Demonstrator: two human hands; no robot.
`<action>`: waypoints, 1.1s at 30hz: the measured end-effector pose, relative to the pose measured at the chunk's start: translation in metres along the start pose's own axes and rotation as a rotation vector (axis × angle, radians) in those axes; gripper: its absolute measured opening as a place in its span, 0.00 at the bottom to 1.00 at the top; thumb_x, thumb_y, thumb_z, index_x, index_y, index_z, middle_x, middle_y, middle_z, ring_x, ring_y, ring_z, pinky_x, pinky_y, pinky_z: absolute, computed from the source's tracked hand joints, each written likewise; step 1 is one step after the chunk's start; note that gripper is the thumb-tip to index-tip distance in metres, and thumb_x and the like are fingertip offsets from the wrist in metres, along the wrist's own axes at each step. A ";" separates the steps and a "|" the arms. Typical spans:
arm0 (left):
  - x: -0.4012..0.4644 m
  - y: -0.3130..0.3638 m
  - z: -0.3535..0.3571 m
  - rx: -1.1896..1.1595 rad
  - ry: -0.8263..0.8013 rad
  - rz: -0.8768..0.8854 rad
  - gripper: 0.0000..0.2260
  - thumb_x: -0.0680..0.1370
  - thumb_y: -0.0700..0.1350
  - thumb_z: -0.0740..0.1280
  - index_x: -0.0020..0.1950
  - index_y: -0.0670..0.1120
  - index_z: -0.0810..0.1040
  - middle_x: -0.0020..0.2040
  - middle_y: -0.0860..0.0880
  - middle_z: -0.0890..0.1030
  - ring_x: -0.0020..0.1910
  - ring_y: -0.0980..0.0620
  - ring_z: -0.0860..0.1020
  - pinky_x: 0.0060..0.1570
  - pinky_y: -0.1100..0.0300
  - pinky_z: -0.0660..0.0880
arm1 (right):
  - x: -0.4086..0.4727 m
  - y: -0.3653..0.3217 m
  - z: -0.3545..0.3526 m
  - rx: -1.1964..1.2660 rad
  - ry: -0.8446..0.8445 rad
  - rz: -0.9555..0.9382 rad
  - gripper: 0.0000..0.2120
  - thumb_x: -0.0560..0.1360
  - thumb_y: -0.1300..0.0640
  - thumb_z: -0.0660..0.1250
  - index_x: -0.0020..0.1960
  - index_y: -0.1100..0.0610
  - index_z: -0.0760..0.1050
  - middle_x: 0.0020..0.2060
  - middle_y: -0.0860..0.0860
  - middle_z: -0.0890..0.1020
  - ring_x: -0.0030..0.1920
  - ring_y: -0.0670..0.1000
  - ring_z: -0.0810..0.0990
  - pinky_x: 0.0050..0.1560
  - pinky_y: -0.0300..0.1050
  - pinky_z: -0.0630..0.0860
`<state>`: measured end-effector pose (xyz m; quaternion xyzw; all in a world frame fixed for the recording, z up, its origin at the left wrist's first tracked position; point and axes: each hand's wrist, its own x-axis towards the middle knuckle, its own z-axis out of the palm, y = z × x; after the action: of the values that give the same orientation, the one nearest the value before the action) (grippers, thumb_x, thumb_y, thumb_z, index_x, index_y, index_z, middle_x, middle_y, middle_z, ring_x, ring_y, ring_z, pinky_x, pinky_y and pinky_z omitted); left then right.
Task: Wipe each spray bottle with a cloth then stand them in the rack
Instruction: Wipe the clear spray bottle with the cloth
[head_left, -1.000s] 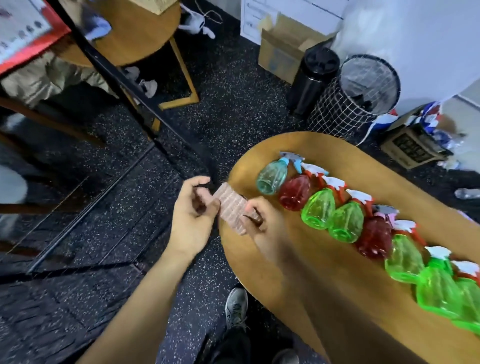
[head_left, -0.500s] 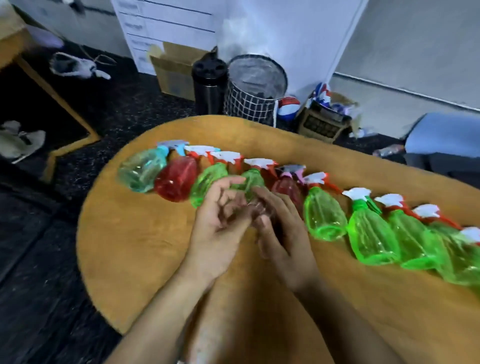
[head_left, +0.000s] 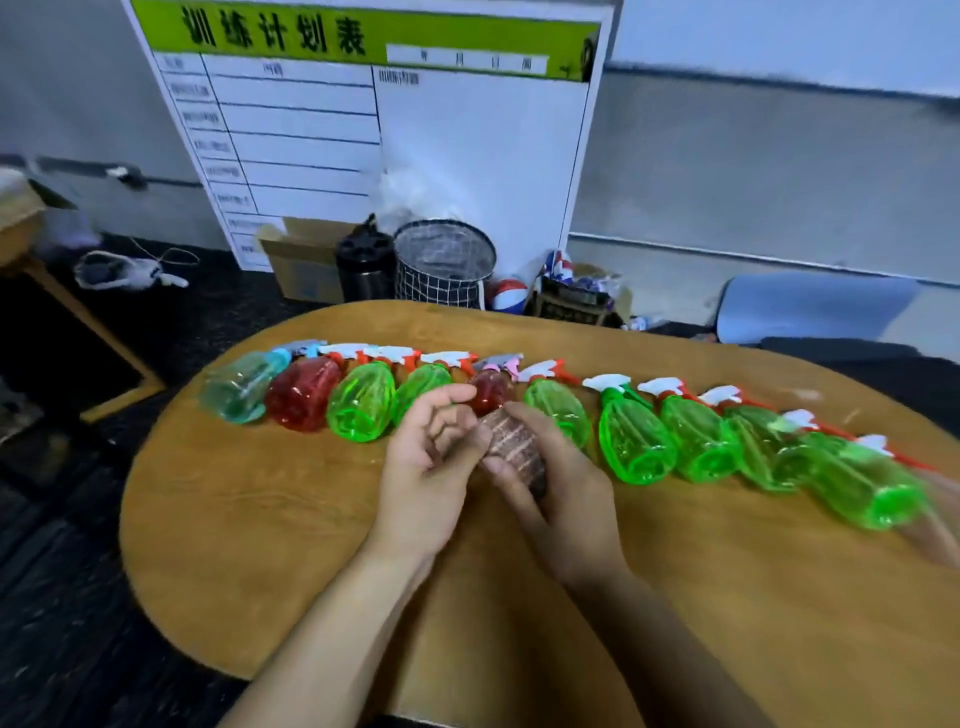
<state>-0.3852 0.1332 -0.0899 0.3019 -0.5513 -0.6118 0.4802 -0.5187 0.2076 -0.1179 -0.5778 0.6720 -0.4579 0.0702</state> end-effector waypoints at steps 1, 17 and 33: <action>-0.005 0.006 -0.002 0.000 0.013 0.013 0.16 0.80 0.27 0.68 0.63 0.43 0.79 0.43 0.52 0.80 0.44 0.59 0.78 0.52 0.68 0.76 | -0.003 -0.008 -0.003 -0.011 0.009 -0.010 0.25 0.81 0.34 0.62 0.74 0.44 0.71 0.67 0.41 0.80 0.65 0.44 0.81 0.61 0.49 0.80; -0.006 0.015 -0.170 0.547 0.252 0.090 0.16 0.81 0.41 0.73 0.67 0.53 0.76 0.60 0.47 0.78 0.56 0.57 0.78 0.55 0.66 0.77 | 0.020 -0.079 0.098 -0.009 -0.124 -0.011 0.12 0.86 0.42 0.57 0.66 0.41 0.73 0.51 0.44 0.86 0.49 0.49 0.85 0.51 0.53 0.80; 0.134 -0.062 -0.263 1.108 0.319 -0.097 0.41 0.74 0.42 0.81 0.81 0.60 0.65 0.78 0.42 0.65 0.78 0.40 0.67 0.77 0.42 0.70 | 0.073 -0.022 0.168 0.163 -0.199 0.156 0.17 0.83 0.38 0.57 0.68 0.40 0.73 0.45 0.41 0.83 0.42 0.43 0.81 0.45 0.50 0.82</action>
<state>-0.2125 -0.0958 -0.1837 0.6218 -0.6957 -0.1998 0.2991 -0.4216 0.0582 -0.1667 -0.5589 0.6651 -0.4444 0.2183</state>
